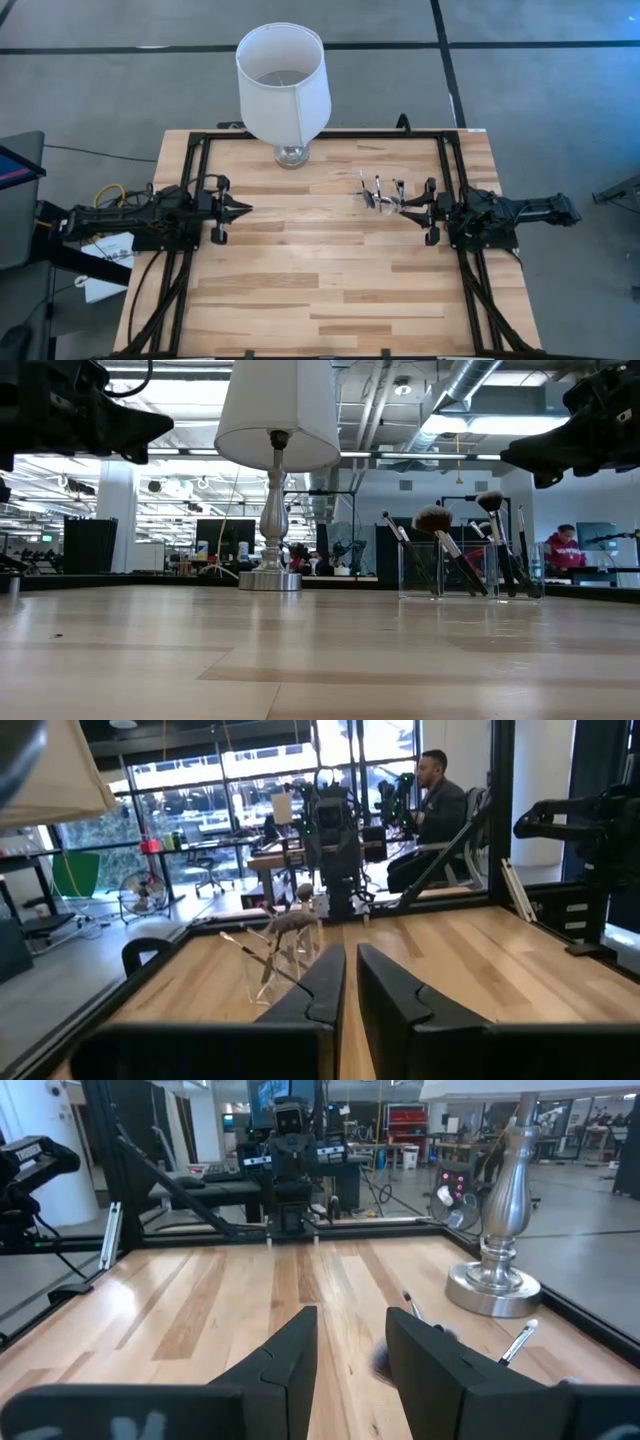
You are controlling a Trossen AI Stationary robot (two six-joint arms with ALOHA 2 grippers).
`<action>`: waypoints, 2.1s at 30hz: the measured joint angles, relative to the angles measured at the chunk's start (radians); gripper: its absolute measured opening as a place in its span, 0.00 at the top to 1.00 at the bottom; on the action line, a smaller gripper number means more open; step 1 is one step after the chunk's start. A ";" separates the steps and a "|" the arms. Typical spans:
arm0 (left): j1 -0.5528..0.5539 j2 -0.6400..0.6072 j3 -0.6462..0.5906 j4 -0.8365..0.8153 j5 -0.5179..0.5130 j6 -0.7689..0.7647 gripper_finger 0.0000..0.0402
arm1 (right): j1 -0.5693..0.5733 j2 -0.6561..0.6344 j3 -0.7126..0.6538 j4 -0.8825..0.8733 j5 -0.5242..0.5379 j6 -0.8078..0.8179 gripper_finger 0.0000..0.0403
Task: Pick & Place Makeup Supplies
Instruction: Return to Home Position
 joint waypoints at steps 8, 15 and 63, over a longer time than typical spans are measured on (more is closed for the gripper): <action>0.000 0.031 0.000 0.001 0.000 0.000 0.93 | 0.000 0.000 0.000 -0.001 0.000 0.001 0.72; 0.000 0.037 0.000 0.002 0.000 0.000 0.92 | 0.000 0.000 0.000 -0.001 0.000 0.001 0.72; 0.000 0.037 0.000 0.023 0.000 0.000 0.93 | 0.000 0.000 0.000 -0.002 0.001 0.001 0.72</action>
